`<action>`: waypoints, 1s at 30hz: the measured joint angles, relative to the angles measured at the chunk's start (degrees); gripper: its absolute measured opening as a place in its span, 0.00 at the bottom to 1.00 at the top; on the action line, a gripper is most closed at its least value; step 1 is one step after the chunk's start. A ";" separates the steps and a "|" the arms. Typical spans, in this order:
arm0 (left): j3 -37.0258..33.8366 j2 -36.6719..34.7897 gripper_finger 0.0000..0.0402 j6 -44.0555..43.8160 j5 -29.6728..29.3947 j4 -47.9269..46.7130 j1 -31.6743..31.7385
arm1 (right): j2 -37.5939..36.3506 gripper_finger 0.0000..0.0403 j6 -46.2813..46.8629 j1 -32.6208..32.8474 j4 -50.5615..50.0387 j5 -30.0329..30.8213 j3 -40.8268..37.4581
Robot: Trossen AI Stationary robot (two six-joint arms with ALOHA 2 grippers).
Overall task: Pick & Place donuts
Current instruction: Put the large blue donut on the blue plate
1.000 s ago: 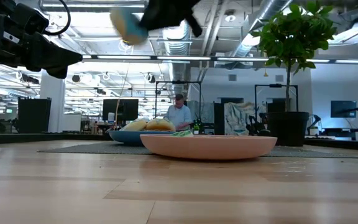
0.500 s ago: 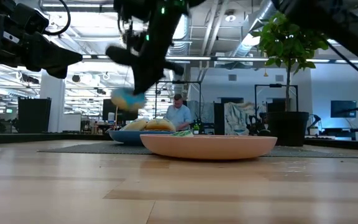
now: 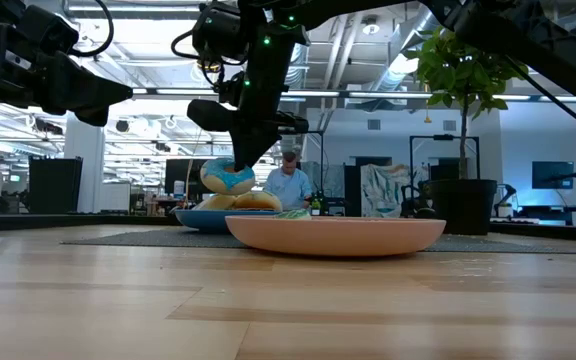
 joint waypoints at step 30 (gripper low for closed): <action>0.00 0.00 0.00 0.00 0.00 0.00 -0.01 | 5.35 0.54 0.95 0.59 -0.91 4.90 1.35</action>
